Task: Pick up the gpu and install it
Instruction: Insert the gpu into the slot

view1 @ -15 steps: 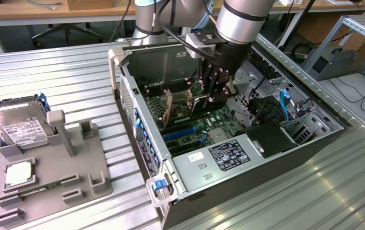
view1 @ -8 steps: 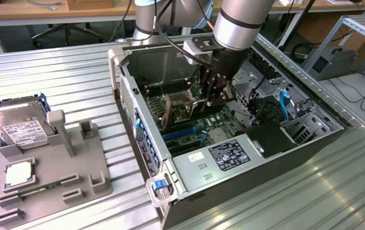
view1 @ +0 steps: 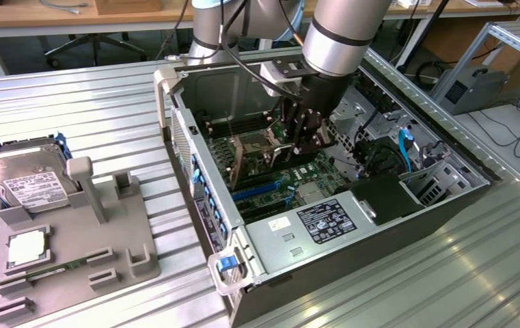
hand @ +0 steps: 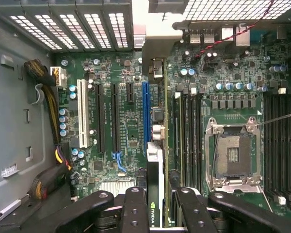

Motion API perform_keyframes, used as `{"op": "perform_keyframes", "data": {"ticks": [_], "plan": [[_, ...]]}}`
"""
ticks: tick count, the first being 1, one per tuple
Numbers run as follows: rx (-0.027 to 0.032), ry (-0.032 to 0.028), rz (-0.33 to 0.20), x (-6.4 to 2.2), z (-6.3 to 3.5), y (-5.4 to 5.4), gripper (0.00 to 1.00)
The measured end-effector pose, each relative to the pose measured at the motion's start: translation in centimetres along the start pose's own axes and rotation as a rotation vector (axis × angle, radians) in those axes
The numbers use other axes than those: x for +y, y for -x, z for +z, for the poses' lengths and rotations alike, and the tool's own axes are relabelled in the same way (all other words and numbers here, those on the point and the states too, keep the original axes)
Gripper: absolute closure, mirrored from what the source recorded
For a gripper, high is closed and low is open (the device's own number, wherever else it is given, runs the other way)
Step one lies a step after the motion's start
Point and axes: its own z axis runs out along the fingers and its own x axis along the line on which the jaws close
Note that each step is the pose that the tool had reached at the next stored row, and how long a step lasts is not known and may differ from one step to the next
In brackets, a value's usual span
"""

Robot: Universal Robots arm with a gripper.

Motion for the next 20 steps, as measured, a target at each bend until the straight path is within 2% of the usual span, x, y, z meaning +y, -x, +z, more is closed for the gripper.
{"op": "perform_keyframes", "data": {"ticks": [6, 10, 14, 20], "plan": [[0.0000, -0.0004, -0.001, 0.12, 0.08, -0.01, 0.73], [0.0000, -0.0055, -0.003, 0.31, 0.28, -0.03, 0.73], [-0.0002, -0.0066, -0.003, 0.53, 0.33, -0.05, 0.73], [-0.0006, -0.0068, -0.004, 0.62, 0.32, -0.63, 0.73]]}}
